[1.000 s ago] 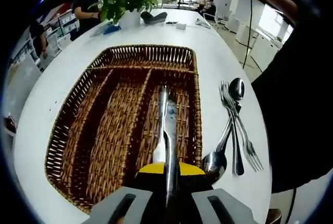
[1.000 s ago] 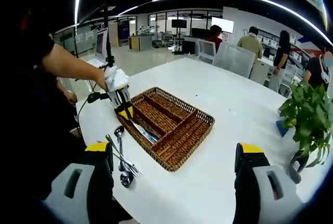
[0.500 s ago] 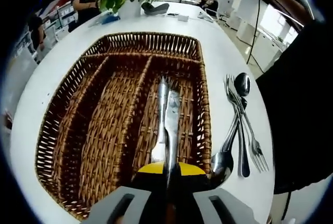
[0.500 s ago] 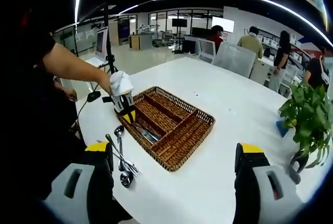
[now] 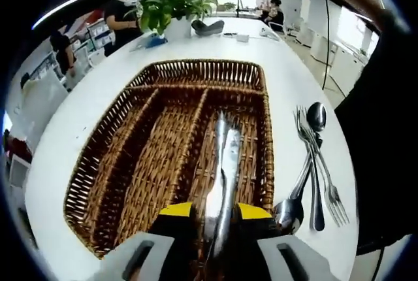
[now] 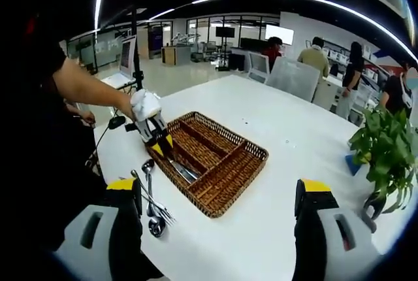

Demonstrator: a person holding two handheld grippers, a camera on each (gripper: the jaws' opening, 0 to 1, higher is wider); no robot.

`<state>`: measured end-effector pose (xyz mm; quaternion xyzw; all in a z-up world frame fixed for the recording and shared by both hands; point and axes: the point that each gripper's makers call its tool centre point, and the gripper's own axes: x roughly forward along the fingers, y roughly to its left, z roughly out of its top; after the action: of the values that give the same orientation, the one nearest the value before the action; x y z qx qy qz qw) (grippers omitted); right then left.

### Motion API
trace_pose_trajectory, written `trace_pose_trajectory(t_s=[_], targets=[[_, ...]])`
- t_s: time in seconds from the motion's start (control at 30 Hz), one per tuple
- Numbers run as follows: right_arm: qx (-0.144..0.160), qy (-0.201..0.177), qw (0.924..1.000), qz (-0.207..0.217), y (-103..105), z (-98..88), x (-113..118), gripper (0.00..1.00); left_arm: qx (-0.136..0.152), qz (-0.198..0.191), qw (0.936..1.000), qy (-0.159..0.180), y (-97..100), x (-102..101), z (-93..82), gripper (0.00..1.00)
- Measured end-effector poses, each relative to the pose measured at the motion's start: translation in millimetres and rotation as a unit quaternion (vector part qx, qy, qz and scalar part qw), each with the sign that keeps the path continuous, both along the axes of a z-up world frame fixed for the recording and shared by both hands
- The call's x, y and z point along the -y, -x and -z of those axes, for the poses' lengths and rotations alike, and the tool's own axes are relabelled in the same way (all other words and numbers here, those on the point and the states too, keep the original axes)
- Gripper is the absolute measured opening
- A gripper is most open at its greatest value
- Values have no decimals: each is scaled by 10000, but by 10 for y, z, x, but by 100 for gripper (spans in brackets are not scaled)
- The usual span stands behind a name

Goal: Arrange the knives, forks, and spoons in their matching storage slots by inserting each utensil handle-first until every utensil is classified and aligned in the correct compartment

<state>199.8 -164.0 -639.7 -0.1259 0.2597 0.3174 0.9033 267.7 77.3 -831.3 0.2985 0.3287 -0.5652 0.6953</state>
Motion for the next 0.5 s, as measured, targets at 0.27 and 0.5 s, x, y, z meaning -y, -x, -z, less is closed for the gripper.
trace_pose_trajectory(t_s=[0.27, 0.5], targets=[[68, -71, 9999, -47, -27, -17, -68, 99, 275, -665, 9962, 496, -76, -122, -411, 39], [138, -158, 9998, -28, -50, -45, -89, 99, 492, -1175, 9861, 1067, -62, -175, -838, 54]])
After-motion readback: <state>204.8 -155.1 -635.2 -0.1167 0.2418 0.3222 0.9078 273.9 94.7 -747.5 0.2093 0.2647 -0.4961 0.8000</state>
